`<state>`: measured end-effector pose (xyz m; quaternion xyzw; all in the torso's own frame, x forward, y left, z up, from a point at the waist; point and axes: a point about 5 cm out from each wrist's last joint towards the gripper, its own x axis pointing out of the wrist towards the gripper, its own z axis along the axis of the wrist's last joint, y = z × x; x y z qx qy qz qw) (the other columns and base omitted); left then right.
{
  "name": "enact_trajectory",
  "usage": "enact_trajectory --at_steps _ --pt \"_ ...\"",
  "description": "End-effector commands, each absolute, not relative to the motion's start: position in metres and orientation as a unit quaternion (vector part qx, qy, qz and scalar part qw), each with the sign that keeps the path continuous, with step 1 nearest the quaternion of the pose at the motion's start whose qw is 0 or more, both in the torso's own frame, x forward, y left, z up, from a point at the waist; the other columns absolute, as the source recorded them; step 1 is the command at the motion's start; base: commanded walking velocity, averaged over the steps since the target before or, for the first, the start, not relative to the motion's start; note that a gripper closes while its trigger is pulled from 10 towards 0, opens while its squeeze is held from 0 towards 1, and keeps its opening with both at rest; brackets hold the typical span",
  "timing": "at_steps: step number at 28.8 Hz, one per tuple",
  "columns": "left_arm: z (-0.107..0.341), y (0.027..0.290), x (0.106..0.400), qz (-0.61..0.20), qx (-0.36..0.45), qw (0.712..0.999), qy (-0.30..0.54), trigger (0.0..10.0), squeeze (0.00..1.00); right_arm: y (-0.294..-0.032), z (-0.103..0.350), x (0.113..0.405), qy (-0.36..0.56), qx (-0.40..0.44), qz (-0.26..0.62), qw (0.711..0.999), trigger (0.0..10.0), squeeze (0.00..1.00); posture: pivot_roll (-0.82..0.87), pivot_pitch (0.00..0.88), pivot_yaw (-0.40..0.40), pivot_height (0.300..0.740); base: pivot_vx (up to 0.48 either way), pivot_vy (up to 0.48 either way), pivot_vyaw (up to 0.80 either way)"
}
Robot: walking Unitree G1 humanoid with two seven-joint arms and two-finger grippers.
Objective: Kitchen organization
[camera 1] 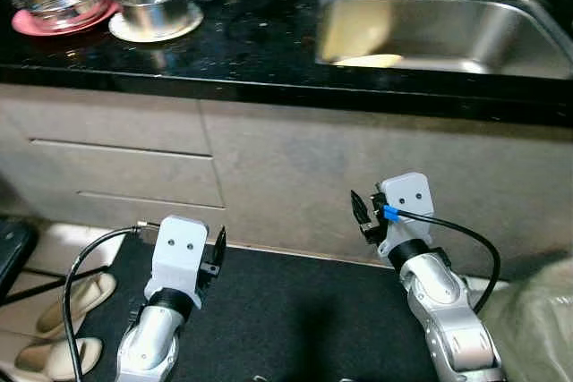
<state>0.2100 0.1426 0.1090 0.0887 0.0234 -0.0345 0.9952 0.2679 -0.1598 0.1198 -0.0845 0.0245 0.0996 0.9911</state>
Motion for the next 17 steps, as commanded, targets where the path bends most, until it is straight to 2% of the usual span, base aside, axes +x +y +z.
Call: enact_trajectory --at_steps 1,17 --pt "0.1075 0.1439 0.2087 -0.031 0.097 0.994 0.030 10.0 0.00 -0.1608 0.1150 0.2666 0.035 -0.076 0.100 0.991 10.0 0.00 0.05 0.085 -0.037 0.740 0.000 0.000 0.80" --pt "0.1095 0.1425 0.2114 -0.028 0.093 0.995 0.029 10.0 0.00 -0.1616 0.1161 0.2693 0.034 -0.077 0.104 0.991 10.0 0.00 0.04 0.098 -0.043 0.740 0.000 0.000 0.80"
